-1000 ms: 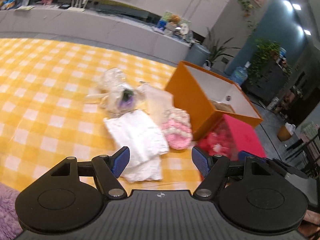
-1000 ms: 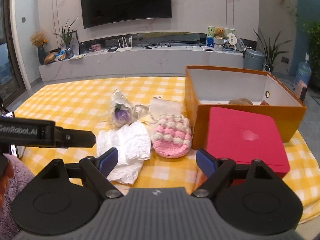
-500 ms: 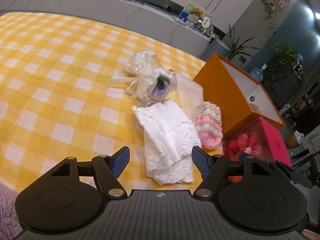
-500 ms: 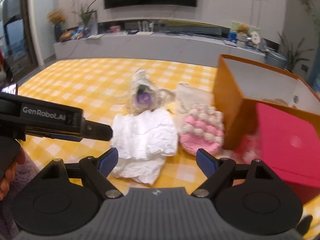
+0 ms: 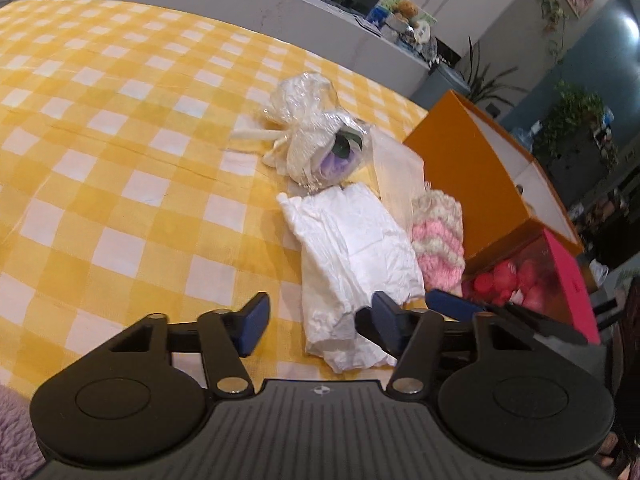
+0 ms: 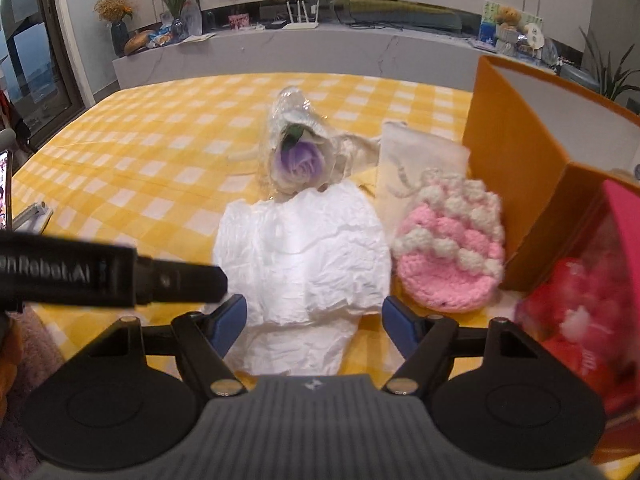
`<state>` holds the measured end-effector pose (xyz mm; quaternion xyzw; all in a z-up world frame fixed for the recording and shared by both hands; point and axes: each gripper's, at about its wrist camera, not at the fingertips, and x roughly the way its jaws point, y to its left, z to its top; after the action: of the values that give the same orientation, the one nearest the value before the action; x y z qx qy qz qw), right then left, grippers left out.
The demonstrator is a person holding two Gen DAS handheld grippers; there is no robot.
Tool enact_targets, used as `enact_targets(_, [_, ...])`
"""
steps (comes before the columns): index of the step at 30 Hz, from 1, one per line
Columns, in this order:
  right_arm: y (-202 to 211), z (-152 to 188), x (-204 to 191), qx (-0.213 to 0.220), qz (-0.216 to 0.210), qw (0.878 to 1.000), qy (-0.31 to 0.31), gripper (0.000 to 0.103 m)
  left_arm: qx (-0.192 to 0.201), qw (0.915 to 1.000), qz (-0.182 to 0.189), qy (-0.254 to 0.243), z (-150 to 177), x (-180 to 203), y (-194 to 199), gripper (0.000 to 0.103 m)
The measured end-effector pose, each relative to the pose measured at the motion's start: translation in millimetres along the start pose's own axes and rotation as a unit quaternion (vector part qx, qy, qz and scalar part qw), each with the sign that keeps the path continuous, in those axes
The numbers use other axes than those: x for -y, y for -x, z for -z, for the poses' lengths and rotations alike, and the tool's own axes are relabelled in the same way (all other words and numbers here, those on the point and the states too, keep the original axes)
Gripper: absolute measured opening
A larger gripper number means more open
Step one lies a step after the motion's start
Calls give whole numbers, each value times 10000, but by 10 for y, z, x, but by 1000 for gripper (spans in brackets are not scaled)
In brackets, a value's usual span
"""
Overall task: Organize soft objects
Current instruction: 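Move both tools toward the white cloth and pink knit item on the table, then grasp the pink knit pouch with the right tool while the left tool grasps the white cloth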
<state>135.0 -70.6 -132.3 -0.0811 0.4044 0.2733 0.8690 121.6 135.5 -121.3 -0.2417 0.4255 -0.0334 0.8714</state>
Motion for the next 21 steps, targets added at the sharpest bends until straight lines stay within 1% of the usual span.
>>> enact_targets(3, [-4,-8,-9,31,44,9999,155,74,66,10000,26,0,-14,2,-6,66])
enact_targets(7, [-20,43,57,-97,115,9995,282,69,-60,9999,112,-34,-52,74,-112,66])
enact_targets(9, [46,59,120,-90,215,9996,175,67,-61,9998,20,-169,-62,146,-153,72])
enact_targets(10, [91,71,141,-34,306,9993,202,60,-29,9994,-133,-304,-67,198,-175,73])
enact_targets(11, [129,75,150,0,429,9987,268,55,-39,9990,-202,-390,-77,232,-201,74])
enact_targets(12, [152,76,153,14,596,9975,368,44,-83,9990,-187,-390,-91,249,-234,74])
enact_targets(13, [155,69,161,22,696,9966,430,39,-134,9994,-123,-304,-106,255,-274,73])
enact_targets(14, [144,58,169,23,739,9962,469,38,-178,9996,-75,-207,-124,259,-320,74])
enact_targets(15, [123,47,179,13,758,9959,492,38,-174,9996,-125,-188,-136,268,-358,74])
enact_targets(16, [101,36,191,3,770,9959,472,37,-113,9992,-291,-254,-145,292,-401,73])
enact_targets(18, [67,30,205,9,740,9964,414,37,-107,9981,-490,-356,-154,309,-469,68])
enact_targets(19, [45,32,204,4,741,9964,412,37,-134,9982,-465,-341,-155,304,-493,64])
enact_targets(20, [28,38,197,-1,759,9962,424,37,-144,9983,-432,-366,-144,307,-514,57])
enact_targets(21, [11,47,195,-8,774,9960,442,37,-108,9976,-477,-487,-128,333,-521,43])
